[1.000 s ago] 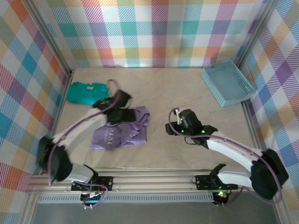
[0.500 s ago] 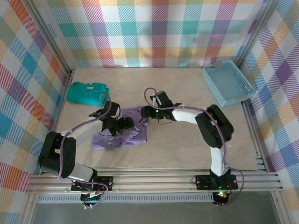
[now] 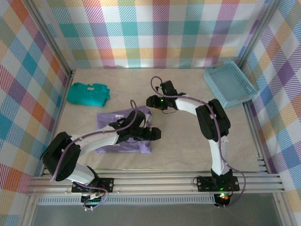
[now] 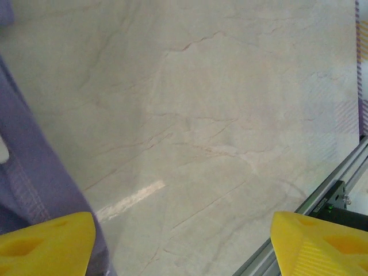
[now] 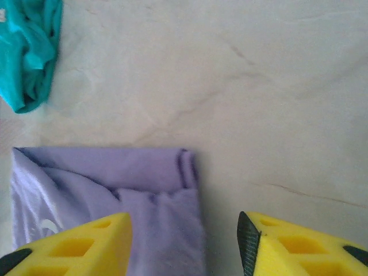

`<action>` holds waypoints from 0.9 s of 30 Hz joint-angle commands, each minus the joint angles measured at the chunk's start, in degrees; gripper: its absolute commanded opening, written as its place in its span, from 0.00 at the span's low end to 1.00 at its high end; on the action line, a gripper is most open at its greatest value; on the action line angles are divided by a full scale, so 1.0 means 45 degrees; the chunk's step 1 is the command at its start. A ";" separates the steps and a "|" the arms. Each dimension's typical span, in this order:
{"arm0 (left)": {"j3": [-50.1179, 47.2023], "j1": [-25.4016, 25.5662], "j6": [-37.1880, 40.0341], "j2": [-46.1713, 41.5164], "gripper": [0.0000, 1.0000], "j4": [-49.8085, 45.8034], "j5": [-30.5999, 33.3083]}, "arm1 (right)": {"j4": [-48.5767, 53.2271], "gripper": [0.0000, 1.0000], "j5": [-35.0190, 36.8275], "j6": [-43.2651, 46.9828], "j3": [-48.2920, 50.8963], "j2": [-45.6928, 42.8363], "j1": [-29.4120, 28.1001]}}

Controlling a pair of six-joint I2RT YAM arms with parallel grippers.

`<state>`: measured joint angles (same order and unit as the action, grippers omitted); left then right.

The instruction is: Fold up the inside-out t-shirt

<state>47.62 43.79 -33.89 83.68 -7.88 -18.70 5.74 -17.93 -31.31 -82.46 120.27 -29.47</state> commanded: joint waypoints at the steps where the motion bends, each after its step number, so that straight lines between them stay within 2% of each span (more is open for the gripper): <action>1: 0.1142 -0.0456 0.1572 -0.1382 0.81 -0.2476 0.1196 | 0.1243 0.55 -0.0047 0.1491 0.1323 -0.2342 0.0189; 3: 0.1078 -0.1728 0.1669 -0.2241 0.80 -0.3578 0.1548 | 0.0597 0.57 -0.0604 0.1309 0.3211 -0.3921 0.0055; 5: 0.0732 -0.4028 0.1223 -0.2759 0.80 -0.4007 0.1154 | -0.0258 0.57 -0.1114 0.0974 0.5073 -0.5418 -0.0474; 7: 0.0511 -0.6228 0.0759 -0.2466 0.80 -0.4018 0.0643 | -0.0585 0.57 -0.1062 0.0971 0.6101 -0.6380 -0.1821; 8: 0.0577 -0.6939 0.0733 -0.2076 0.80 -0.3943 0.0360 | -0.0556 0.57 -0.1015 0.0993 0.6237 -0.6530 -0.2575; 11: 0.1169 -0.8288 0.0780 -0.0379 0.80 -0.3716 0.0403 | -0.0907 0.56 -0.0954 0.0205 0.6410 -0.6337 -0.4583; 13: 0.1458 -0.8930 0.0732 0.0740 0.79 -0.3519 0.0483 | -0.1522 0.53 -0.0968 -0.0515 0.6583 -0.5863 -0.5291; 16: 0.1511 -0.9320 0.0905 0.1513 0.78 -0.3577 0.1161 | -0.1034 0.47 -0.0849 -0.0568 0.5973 -0.4828 -0.5618; 18: 0.1199 -0.9321 0.1056 0.1619 0.78 -0.3644 0.1360 | -0.0092 0.44 0.0001 -0.0347 0.5583 -0.4419 -0.5431; 22: -0.0452 -0.8902 0.1057 0.0826 0.77 -0.3354 0.0757 | 0.1559 0.38 0.0683 0.0450 0.5109 -0.3821 -0.3875; 24: -0.1264 -0.8186 0.0882 0.0276 0.77 -0.3235 -0.0021 | 0.2287 0.36 0.1230 0.1058 0.4838 -0.3604 -0.3224; 27: -0.2434 -0.5919 -0.0168 -0.0712 0.77 -0.2722 -0.0625 | 0.3074 0.34 0.1751 0.1863 0.4246 -0.3201 -0.2335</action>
<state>41.01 9.87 -31.22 83.33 -19.44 -15.94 13.72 -14.00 -27.73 -60.53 104.47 -42.63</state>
